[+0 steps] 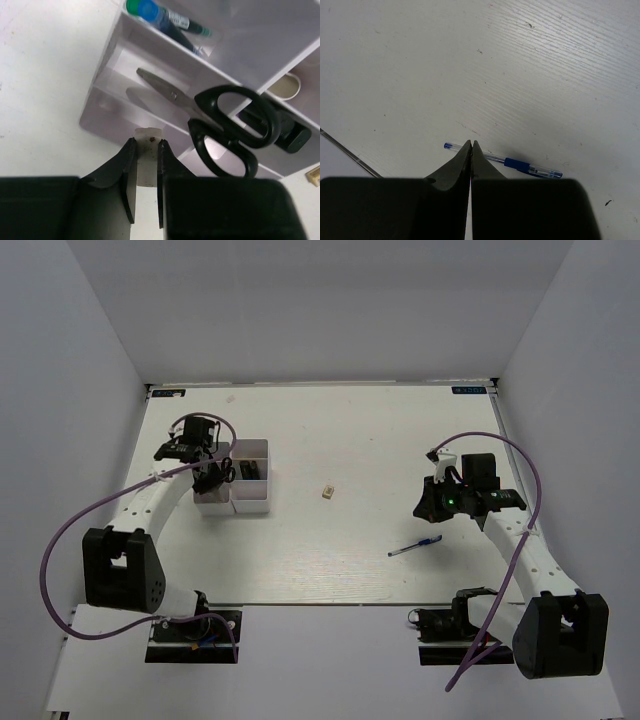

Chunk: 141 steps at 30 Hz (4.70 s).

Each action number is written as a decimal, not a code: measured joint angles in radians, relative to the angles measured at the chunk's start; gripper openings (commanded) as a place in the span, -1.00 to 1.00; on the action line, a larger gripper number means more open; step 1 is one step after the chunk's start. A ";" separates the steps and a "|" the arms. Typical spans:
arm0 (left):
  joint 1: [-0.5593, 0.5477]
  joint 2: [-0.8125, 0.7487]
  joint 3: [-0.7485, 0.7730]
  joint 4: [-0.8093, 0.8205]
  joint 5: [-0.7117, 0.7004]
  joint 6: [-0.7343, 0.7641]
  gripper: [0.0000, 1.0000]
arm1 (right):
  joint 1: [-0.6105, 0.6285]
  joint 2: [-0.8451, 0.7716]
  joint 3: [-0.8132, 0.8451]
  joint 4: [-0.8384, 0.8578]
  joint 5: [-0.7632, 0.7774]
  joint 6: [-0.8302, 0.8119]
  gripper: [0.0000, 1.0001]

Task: Sort the stationery into containers
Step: Place the stationery into the container, then grab a piece of stationery with the left arm, then place the stationery into the container

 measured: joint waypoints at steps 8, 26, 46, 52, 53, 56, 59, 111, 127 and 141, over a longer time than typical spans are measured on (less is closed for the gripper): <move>0.022 0.010 0.015 0.020 0.000 0.002 -0.30 | 0.000 0.000 0.000 0.000 -0.003 -0.002 -1.00; 0.016 -0.042 -0.020 0.039 0.003 -0.007 -0.85 | 0.000 0.000 0.000 0.000 -0.016 -0.004 -0.97; -0.600 0.400 0.330 0.174 0.246 0.296 0.41 | -0.001 0.019 0.000 -0.005 0.004 -0.018 -0.31; -0.629 0.594 0.541 0.161 0.209 0.341 0.38 | -0.001 0.019 0.000 -0.005 0.025 -0.017 -0.31; -0.629 0.610 0.559 0.156 0.203 0.346 0.36 | -0.001 0.019 0.000 -0.005 0.028 -0.015 -0.31; -0.630 0.647 0.591 0.146 0.182 0.360 0.33 | -0.002 0.019 0.000 -0.005 0.032 -0.013 -0.31; -0.630 0.669 0.592 0.135 0.155 0.368 0.28 | -0.002 0.019 0.000 -0.006 0.032 -0.010 -0.31; -0.514 -0.193 -0.060 0.229 -0.048 0.192 -0.98 | -0.028 0.019 0.002 -0.022 0.000 -0.003 -0.29; -0.109 -0.201 -0.171 0.109 -0.081 0.096 -0.98 | -0.033 0.018 0.002 -0.022 -0.011 -0.003 -1.00; -0.051 -0.085 -0.162 0.130 -0.072 0.107 0.10 | -0.042 0.018 0.002 -0.022 -0.019 -0.005 -0.15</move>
